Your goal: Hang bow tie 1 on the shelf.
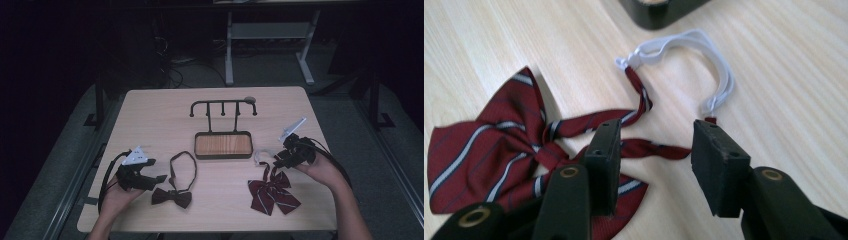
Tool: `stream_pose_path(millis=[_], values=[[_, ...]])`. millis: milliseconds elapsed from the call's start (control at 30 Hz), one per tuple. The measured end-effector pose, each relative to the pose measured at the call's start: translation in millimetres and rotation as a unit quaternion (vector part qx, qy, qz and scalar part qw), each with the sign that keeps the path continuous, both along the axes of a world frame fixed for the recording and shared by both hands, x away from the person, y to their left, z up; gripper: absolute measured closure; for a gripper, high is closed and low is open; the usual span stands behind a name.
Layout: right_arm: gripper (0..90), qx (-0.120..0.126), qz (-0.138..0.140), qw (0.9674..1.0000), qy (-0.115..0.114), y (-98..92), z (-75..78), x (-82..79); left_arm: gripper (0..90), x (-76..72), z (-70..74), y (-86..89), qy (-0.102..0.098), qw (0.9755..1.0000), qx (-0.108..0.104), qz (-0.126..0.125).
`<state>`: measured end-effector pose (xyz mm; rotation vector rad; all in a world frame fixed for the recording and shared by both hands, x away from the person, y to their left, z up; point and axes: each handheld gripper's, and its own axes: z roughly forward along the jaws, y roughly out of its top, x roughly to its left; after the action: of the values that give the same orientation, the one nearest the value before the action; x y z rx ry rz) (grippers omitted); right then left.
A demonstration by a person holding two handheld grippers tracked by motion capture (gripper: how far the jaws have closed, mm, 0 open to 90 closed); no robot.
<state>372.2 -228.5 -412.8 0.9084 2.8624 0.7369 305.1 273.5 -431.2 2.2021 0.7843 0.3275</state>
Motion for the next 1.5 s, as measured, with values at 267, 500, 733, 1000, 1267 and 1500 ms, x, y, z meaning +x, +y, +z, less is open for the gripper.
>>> stream_pose_path(millis=[267,500,733,1000,1267,1500], values=[[56.4,-0.016,-0.007,0.9997,0.015,2.6,-9.8,12.1,24.0,-0.1,0.2,-0.2,-0.001,1.0,-0.002,-0.001],[58.0,-0.031,-0.015,0.9992,0.018,7.9,-9.0,24.3,23.9,0.3,0.1,-0.4,0.002,1.0,-0.007,-0.002],[60.1,-0.053,-0.021,0.9981,0.022,12.0,-18.0,31.0,23.9,0.6,0.1,-0.1,0.002,1.0,-0.007,-0.003],[68.3,-0.076,-0.026,0.9966,0.02,13.6,-25.2,36.2,23.8,1.3,-0.7,-1.1,0.006,0.9999,-0.007,-0.006],[73.8,-0.086,-0.028,0.9958,0.012,16.2,-28.0,37.5,23.8,0.9,0.5,-0.3,0.005,0.9999,-0.012,-0.004],[81.1,-0.095,-0.024,0.9951,0.011,19.0,-29.4,36.6,23.8,0.6,1.1,-0.8,0.003,0.9999,-0.011,-0.006]])
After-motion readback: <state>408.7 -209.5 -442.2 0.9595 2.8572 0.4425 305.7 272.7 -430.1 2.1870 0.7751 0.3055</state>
